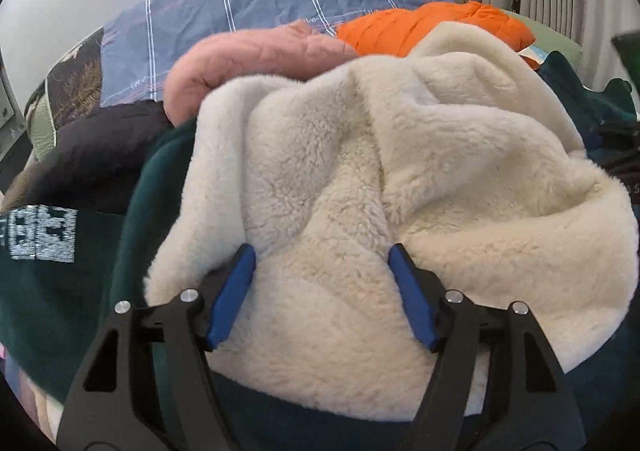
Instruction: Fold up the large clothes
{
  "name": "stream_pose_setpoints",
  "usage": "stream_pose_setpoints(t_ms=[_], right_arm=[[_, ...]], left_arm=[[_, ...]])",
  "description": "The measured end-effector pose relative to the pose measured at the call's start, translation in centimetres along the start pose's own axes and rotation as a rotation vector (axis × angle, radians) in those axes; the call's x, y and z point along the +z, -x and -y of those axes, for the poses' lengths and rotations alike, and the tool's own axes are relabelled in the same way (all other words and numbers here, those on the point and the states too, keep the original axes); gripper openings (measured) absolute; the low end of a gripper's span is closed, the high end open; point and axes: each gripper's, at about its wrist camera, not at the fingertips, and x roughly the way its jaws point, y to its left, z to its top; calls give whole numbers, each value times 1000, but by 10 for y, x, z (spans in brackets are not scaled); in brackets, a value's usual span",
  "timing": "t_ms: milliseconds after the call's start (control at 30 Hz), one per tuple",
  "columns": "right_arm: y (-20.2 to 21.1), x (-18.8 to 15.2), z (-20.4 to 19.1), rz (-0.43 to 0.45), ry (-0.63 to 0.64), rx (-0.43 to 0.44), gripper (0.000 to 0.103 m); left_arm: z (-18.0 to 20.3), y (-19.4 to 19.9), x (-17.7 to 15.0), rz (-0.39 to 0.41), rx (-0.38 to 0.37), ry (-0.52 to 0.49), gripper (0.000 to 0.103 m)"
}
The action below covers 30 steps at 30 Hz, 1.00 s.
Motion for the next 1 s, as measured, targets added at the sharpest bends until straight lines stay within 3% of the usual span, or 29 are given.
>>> stream_pose_setpoints(t_ms=[67,167,300,367,433,467,500,567,733,867,1000], right_arm=[[21,2,-8,47,15,-45,63],[74,3,-35,184,86,17,62],[102,0,-67,264,176,112,62],[93,-5,-82,235,190,152,62],[48,-15,-95,81,186,87,62],[23,-25,-93,-10,165,87,64],[1,-36,-88,-34,125,113,68],[3,-41,-89,29,133,95,69],[4,-39,-91,31,128,103,70],[7,-39,-90,43,124,106,70],[5,-43,-90,47,124,103,71]], left_arm=[[-7,14,0,0,-37,40,70],[-39,50,-9,78,-71,160,70],[-107,88,-24,158,53,323,70],[-146,99,-40,161,145,411,72],[-187,103,-58,137,259,505,77],[-209,104,-72,122,302,559,78],[-230,105,-85,112,318,619,79],[-266,108,-110,98,309,744,81],[-337,98,-156,98,225,1025,81],[-376,88,-171,184,165,1188,84],[-412,75,-185,268,56,1347,86]])
